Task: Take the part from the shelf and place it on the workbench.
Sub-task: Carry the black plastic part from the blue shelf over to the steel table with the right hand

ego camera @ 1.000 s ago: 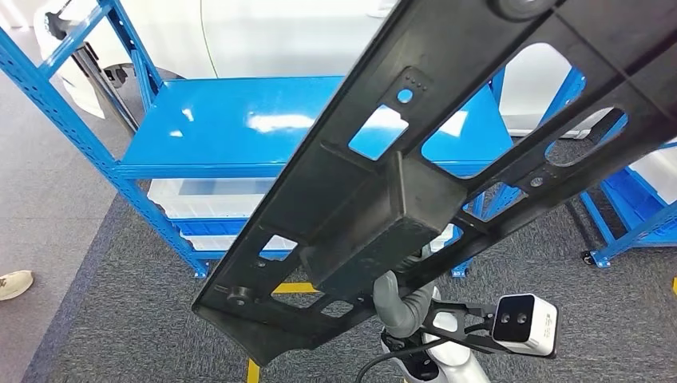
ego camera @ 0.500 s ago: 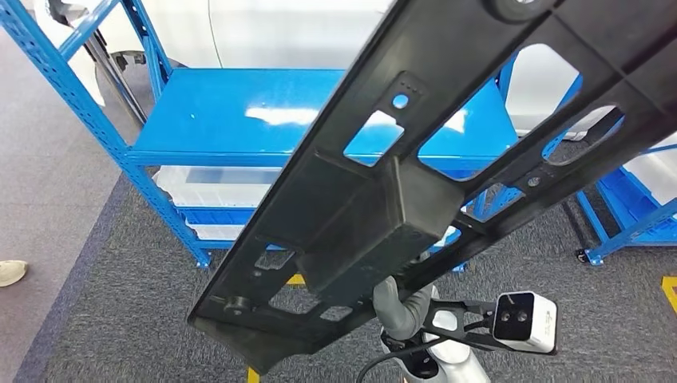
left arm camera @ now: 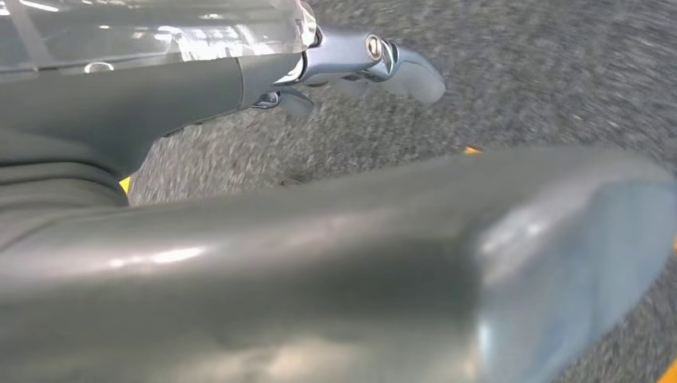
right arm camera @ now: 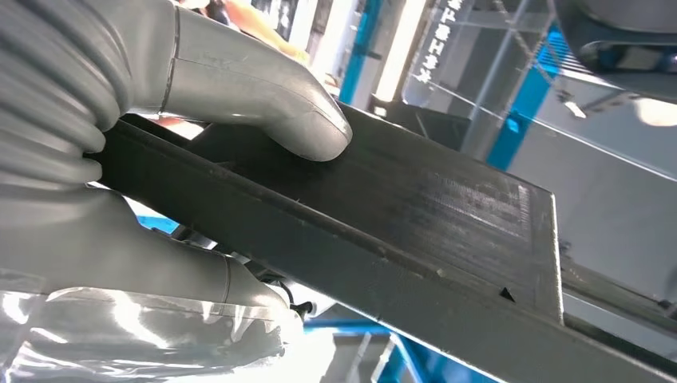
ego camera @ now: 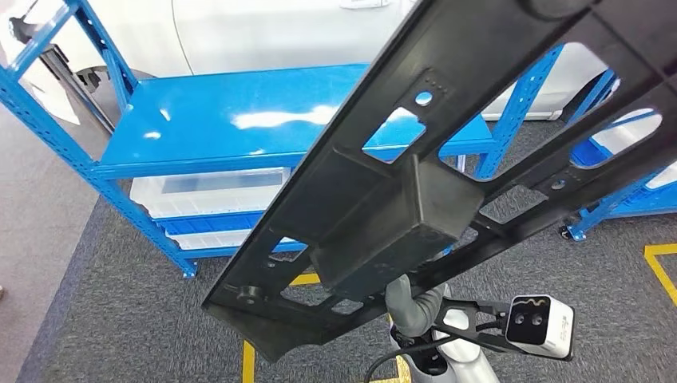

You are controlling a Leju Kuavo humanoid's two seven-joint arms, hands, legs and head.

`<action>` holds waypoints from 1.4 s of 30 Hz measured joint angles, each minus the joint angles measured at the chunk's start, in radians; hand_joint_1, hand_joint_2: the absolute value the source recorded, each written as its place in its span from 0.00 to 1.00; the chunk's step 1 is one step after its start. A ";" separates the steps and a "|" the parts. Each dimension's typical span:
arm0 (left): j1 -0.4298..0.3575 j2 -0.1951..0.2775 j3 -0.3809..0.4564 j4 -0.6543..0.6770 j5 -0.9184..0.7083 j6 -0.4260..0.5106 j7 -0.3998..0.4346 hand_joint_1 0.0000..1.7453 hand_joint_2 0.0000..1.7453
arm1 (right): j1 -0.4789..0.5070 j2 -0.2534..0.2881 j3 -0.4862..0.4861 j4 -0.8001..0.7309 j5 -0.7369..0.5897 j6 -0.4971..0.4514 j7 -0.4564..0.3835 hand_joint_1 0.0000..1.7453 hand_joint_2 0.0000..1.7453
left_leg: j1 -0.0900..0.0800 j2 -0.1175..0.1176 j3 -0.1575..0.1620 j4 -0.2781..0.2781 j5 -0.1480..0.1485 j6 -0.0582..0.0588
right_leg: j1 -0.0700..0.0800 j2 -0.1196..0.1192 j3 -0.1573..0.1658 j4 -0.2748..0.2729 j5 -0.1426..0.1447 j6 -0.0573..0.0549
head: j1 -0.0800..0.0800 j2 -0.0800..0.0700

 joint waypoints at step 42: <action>0.001 -0.071 -0.091 0.003 -0.086 0.076 0.048 0.00 0.00 | 0.097 -0.104 -0.079 -0.238 0.048 -0.127 -0.001 1.00 1.00 | 0.005 -0.104 0.056 -0.079 0.029 0.023 | -0.017 0.144 -0.038 0.004 0.034 0.035 | 0.000 0.000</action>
